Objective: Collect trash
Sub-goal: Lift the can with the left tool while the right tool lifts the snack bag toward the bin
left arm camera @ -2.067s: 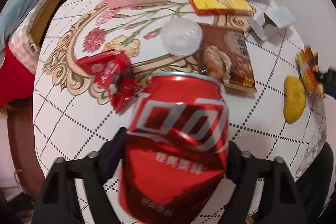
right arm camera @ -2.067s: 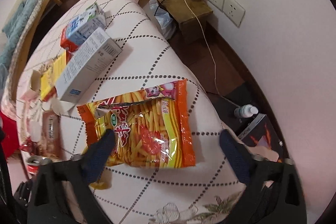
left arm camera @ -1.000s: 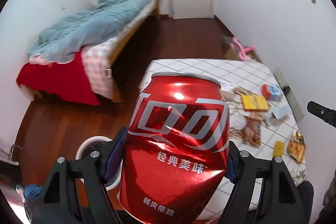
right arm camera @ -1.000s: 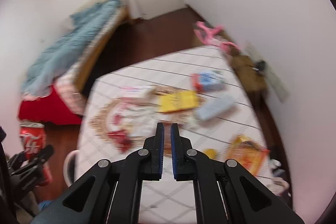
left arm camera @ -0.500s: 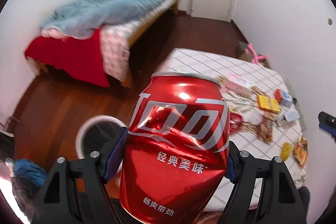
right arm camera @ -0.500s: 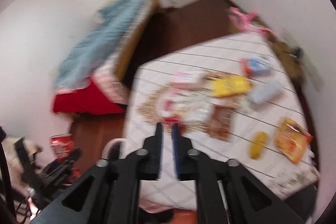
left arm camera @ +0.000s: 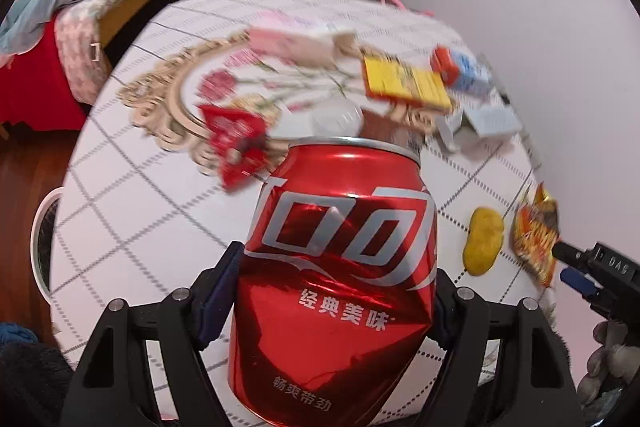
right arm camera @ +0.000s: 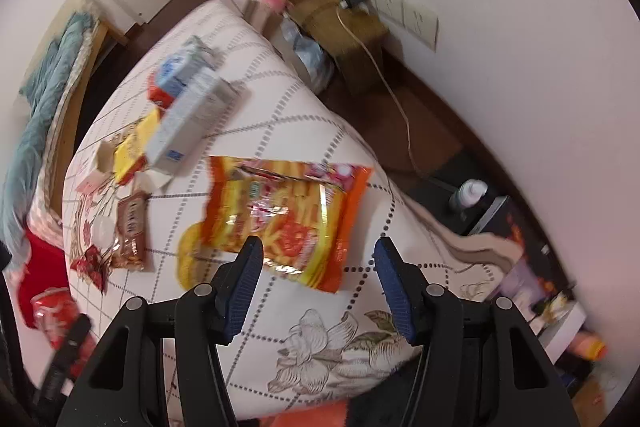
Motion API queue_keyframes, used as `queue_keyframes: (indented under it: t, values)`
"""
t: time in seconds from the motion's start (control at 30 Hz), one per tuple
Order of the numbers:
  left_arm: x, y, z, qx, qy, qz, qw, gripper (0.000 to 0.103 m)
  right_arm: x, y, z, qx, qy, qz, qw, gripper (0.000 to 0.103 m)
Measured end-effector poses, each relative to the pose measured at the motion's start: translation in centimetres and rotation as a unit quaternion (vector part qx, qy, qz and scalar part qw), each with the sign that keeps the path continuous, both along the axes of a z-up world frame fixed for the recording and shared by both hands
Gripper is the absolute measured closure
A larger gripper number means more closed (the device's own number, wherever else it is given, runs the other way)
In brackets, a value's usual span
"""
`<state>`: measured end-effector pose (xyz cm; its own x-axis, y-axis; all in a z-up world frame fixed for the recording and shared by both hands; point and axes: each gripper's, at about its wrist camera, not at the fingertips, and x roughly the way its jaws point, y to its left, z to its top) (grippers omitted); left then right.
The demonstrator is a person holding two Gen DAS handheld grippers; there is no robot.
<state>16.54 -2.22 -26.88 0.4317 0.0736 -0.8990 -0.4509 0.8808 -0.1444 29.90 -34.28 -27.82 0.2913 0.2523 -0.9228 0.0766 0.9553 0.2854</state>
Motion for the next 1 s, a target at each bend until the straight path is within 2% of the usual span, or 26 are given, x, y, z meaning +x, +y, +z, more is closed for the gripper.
queue_keyframes:
  t: [0.13,0.17,0.2,0.23,0.3,0.47,0.6,0.7,0.83,0.93,1.0]
  values:
    - [0.7,-0.7,-1.4,0.008,0.017,-0.006,0.9998,0.028,0.7,0.9,-1.6,-0.009,-0.005,0.005,1.0,0.044]
    - [0.8,-0.7,-1.5,0.012,0.019,-0.007,0.9997,0.028,0.6,1.4,-1.8,-0.023,-0.009,0.008,1.0,0.052]
    - [0.8,-0.8,-1.5,0.016,0.021,-0.008,0.9996,0.028,0.5,2.1,-1.7,-0.046,-0.024,0.017,0.998,0.078]
    - [0.7,-0.7,-1.5,0.019,0.021,-0.009,0.9996,0.028,0.5,2.7,-1.9,-0.063,-0.028,0.03,0.997,0.091]
    - [0.5,-0.5,-1.3,0.024,0.02,-0.01,0.9995,0.028,0.1,3.4,-1.7,-0.076,-0.042,0.039,0.995,0.097]
    - [-1.1,0.5,1.8,0.048,-0.006,-0.009,0.9988,0.028,-1.2,3.9,2.0,-0.054,-0.085,0.052,0.994,0.1]
    - [-2.8,2.2,5.5,0.058,-0.037,0.0,0.9976,0.028,-2.8,5.8,7.8,-0.025,-0.137,0.092,0.986,0.1]
    - [-4.5,4.2,8.7,0.071,-0.061,0.014,0.9955,0.028,-4.2,8.1,11.3,-0.006,-0.159,0.123,0.98,0.1]
    - [-8.3,8.1,12.2,0.079,-0.083,0.049,0.9923,0.028,-6.7,14.2,15.4,0.035,-0.174,0.187,0.966,0.1]
    - [-11.8,11.8,13.6,0.08,-0.084,0.084,0.9897,0.028,-8.6,19.9,16.5,0.057,-0.172,0.239,0.954,0.1]
    - [-14.6,15.2,13.7,0.083,-0.077,0.12,0.9863,0.028,-10.6,24.7,16.0,0.069,-0.162,0.279,0.944,0.1]
